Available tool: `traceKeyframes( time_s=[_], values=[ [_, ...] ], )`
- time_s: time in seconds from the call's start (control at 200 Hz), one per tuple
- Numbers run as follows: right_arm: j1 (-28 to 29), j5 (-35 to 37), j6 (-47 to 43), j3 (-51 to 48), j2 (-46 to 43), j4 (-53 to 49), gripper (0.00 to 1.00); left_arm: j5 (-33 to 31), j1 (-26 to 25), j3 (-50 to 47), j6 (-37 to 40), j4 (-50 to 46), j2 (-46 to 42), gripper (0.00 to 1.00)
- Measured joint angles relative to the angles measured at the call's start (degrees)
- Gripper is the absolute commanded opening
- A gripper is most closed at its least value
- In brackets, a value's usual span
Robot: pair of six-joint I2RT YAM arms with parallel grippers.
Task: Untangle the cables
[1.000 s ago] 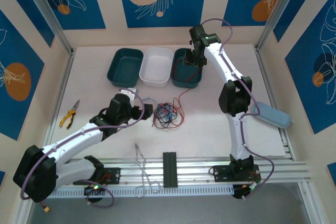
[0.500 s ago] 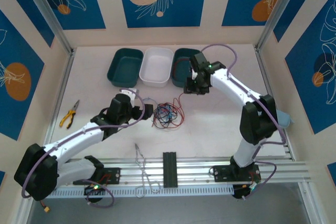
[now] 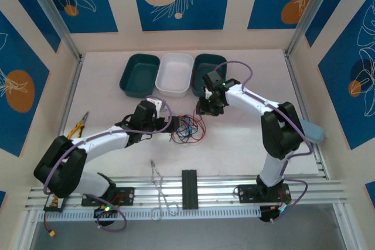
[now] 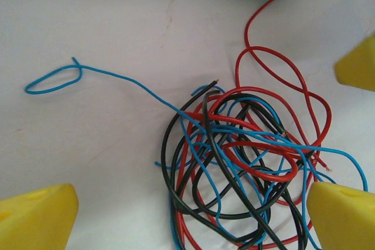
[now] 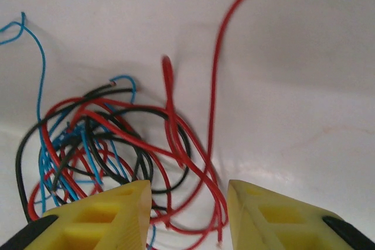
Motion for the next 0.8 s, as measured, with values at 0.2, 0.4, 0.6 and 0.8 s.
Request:
traceKeyframes(
  time_s=[0.2, 0.4, 0.6, 0.8],
  values=[
    [1.8, 3.1, -1.1, 8.2, 6.5, -2.6, 0.39, 2.5, 0.0, 0.5, -1.5, 2.8, 4.3, 1.00],
    [2.3, 4.5, -1.2, 9.8, 9.5, -4.8, 0.38, 4.8, 0.0, 0.7, -2.8, 5.4, 8.2, 1.00],
    [2.8, 4.8, -1.9, 10.0, 11.3, -5.9, 0.22, 6.3, -0.1, 0.7, -4.2, 7.9, 10.4, 0.87],
    [3.4, 5.4, -2.3, 11.1, 11.2, -6.9, 0.01, 7.5, -0.2, 0.8, -5.2, 10.3, 11.5, 0.65]
  ],
)
